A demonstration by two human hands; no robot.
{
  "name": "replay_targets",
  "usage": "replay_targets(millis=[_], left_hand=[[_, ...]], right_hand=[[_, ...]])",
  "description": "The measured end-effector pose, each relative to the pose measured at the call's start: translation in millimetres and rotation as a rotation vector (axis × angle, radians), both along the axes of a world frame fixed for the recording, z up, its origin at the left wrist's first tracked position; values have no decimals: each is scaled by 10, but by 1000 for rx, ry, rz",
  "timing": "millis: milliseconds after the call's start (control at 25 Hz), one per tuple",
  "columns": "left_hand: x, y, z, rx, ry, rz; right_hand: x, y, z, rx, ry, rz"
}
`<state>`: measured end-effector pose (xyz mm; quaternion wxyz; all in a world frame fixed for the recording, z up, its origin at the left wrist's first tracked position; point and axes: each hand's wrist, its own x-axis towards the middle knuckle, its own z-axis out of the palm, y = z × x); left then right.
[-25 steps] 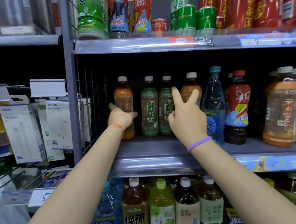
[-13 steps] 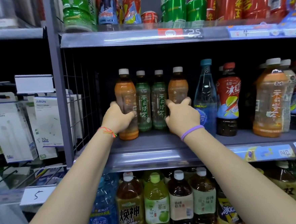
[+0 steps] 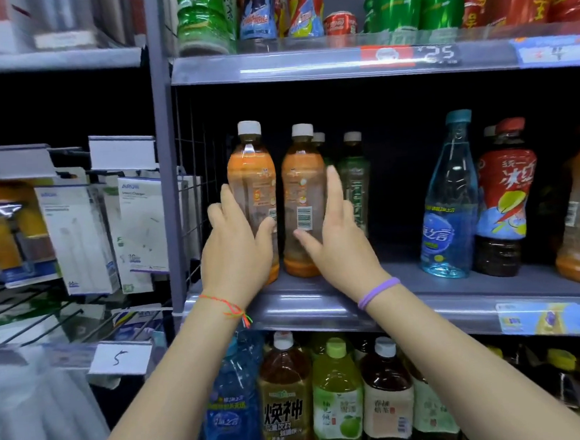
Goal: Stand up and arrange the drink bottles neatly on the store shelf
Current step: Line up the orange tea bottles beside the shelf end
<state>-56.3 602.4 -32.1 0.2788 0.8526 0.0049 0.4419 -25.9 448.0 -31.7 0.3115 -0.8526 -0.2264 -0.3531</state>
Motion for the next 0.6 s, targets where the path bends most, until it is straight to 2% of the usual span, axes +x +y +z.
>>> replay_targets(millis=[120,240,360,440,520,600], left_hand=[[-91,131,-111,78,-220,83],[-58,242,-154,178,-285,146],[-11,159,-183,340,-403,132],[32,-1,-176,377,-469,32],[59,-257,-127,353,-497,-78],[86,-529,-77,303,-485,-152]], right_hand=[[166,241,62,38,300,100],[181,497,79,-78,371,108],[103,531,101,-192,332,147],[39,370,135,-171,296,160],[-21,101,175,-91,149,82],[-66,-198,204,32,-126,-52]])
